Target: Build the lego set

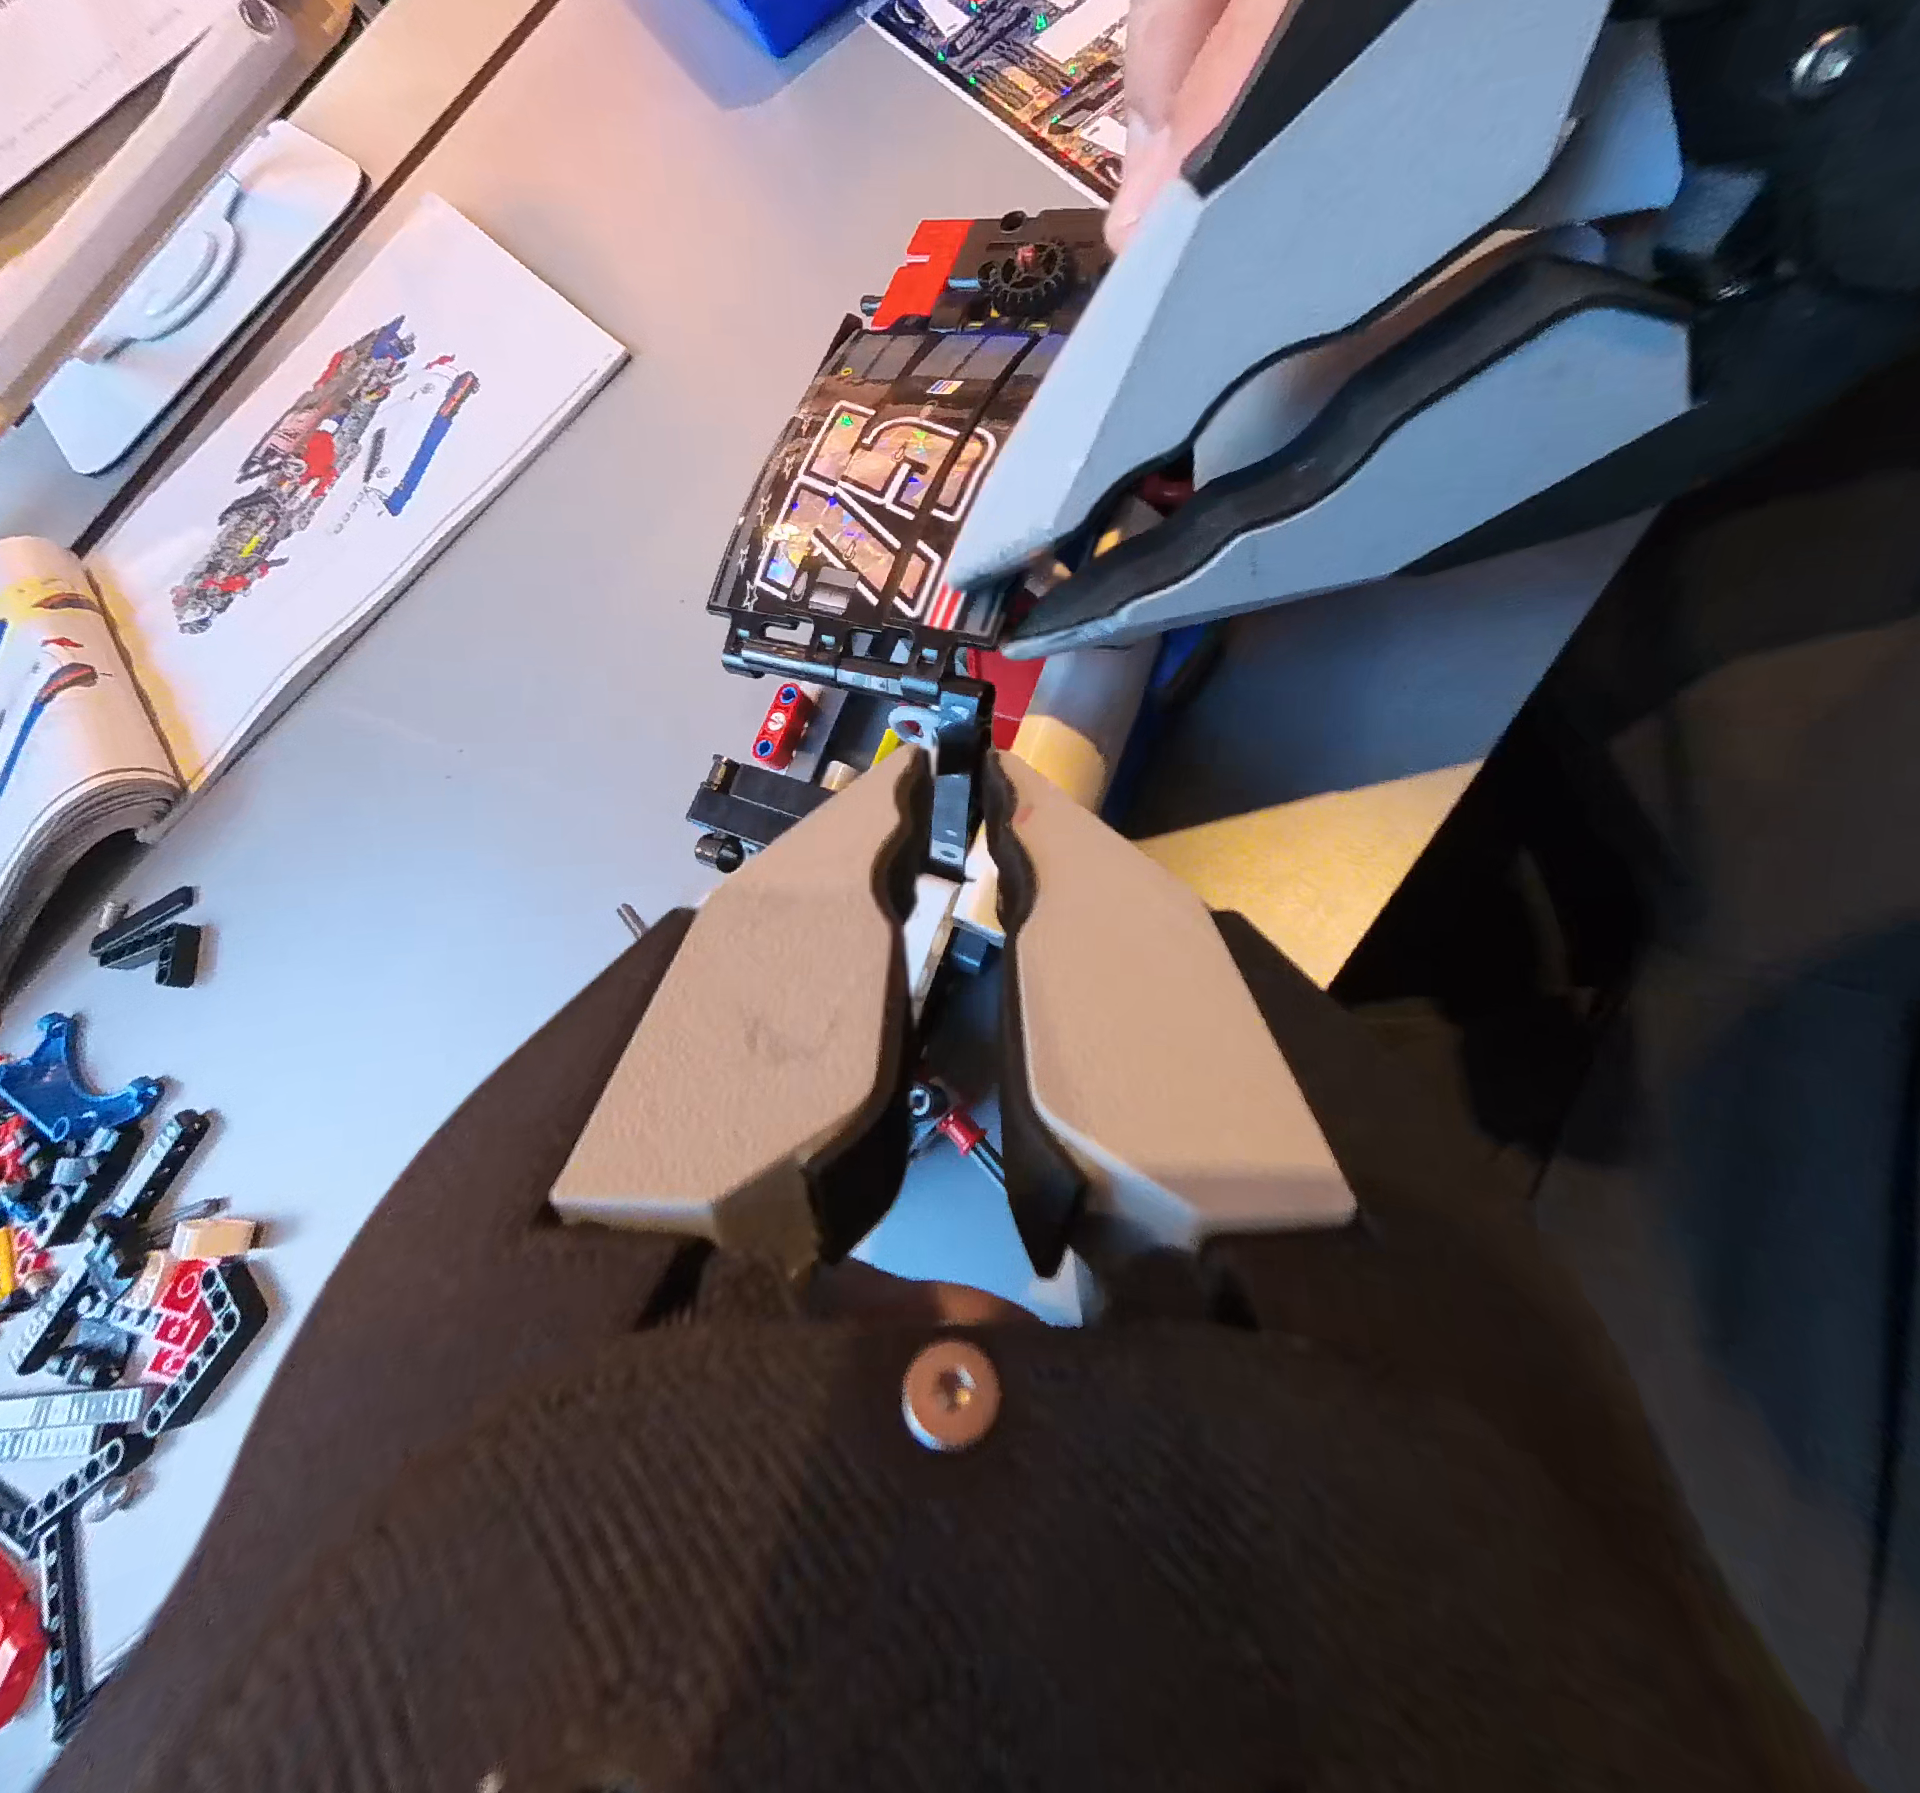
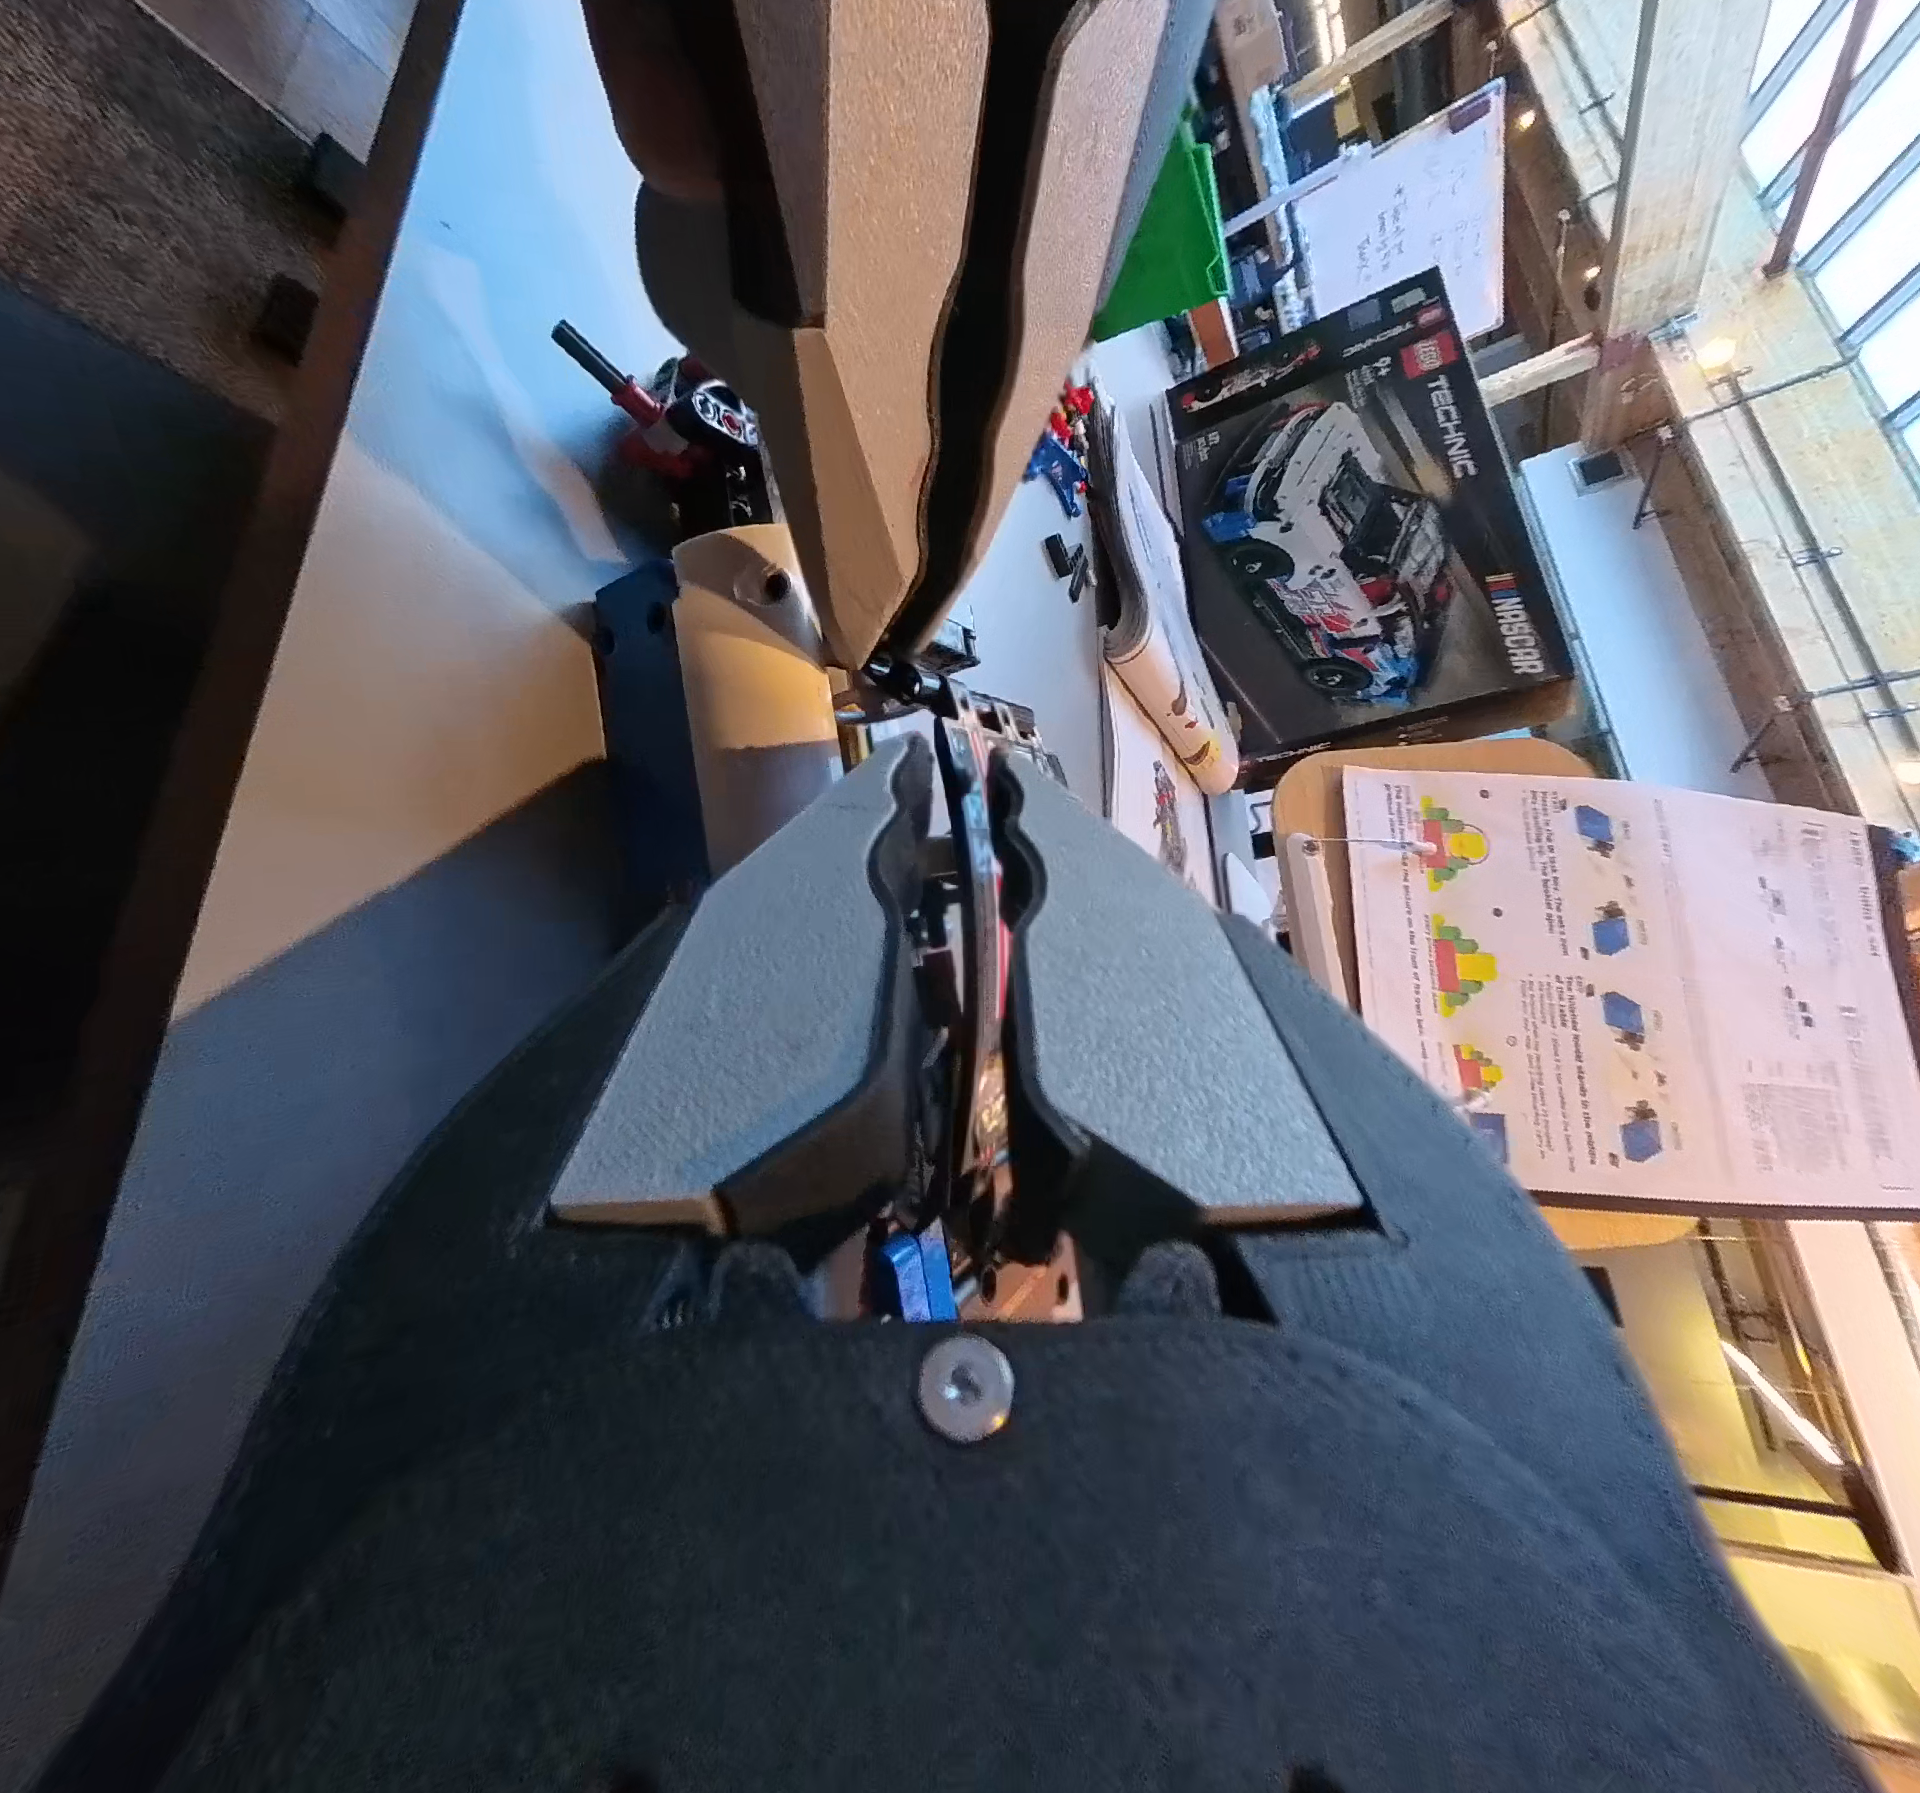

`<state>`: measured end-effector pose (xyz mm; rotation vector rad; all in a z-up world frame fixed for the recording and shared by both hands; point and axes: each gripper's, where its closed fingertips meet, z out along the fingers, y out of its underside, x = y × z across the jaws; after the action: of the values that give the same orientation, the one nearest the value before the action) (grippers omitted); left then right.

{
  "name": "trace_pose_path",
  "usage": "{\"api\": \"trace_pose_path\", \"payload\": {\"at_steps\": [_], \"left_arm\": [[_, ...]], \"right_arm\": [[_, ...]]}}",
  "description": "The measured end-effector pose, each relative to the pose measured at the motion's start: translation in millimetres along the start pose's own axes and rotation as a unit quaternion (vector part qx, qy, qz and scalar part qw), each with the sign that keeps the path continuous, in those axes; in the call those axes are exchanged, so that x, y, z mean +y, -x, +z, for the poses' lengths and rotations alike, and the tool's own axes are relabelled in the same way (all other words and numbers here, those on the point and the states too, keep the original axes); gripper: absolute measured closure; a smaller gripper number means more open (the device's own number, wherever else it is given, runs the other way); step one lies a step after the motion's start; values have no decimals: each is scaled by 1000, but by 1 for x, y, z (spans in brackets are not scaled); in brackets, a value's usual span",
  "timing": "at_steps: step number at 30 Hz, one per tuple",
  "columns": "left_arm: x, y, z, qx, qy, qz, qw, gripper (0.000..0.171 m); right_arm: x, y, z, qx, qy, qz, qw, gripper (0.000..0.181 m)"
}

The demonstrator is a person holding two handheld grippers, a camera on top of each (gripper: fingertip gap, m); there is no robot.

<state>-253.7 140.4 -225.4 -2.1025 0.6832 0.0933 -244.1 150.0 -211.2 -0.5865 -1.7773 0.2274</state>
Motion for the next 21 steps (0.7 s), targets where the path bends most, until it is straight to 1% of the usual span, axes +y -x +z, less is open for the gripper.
{"api": "trace_pose_path", "payload": {"at_steps": [3, 6, 8, 10, 12, 14, 16, 18, 19, 21], "left_arm": [[-3, 5, -4, -14, -10, -4, 1000, 156], [-8, 5, -12, 1, -31, -38, 999, 147], [-8, 9, -19, 5, -39, -57, 998, 143], [-3, 19, -28, -9, -40, -73, 996, 141], [9, 32, -40, -35, -31, -87, 995, 136], [26, 44, -53, -57, -17, -111, 992, 128], [46, 53, -64, -72, -5, -140, 988, 120], [69, 61, -71, -92, 10, -173, 981, 115], [79, 62, -73, -93, 13, -190, 977, 113], [97, 64, -74, -99, 16, -231, 968, 112]], "right_arm": [[-7, 0, -6, -1, -19, 8, 1000, 173], [-10, -2, -11, 1, -26, 19, 999, 173], [-7, -4, -11, -1, -19, 23, 1000, 172], [-5, -9, -16, 1, -21, 41, 999, 172], [1, -20, -29, 2, -30, 96, 995, 175], [21, -33, -46, 5, -25, 176, 984, 175], [54, -42, -63, 11, 2, 252, 968, 175], [87, -43, -80, 11, 36, 308, 951, 174], [99, -41, -88, 7, 49, 331, 942, 173], [115, -38, -103, -5, 62, 378, 924, 164]]}}
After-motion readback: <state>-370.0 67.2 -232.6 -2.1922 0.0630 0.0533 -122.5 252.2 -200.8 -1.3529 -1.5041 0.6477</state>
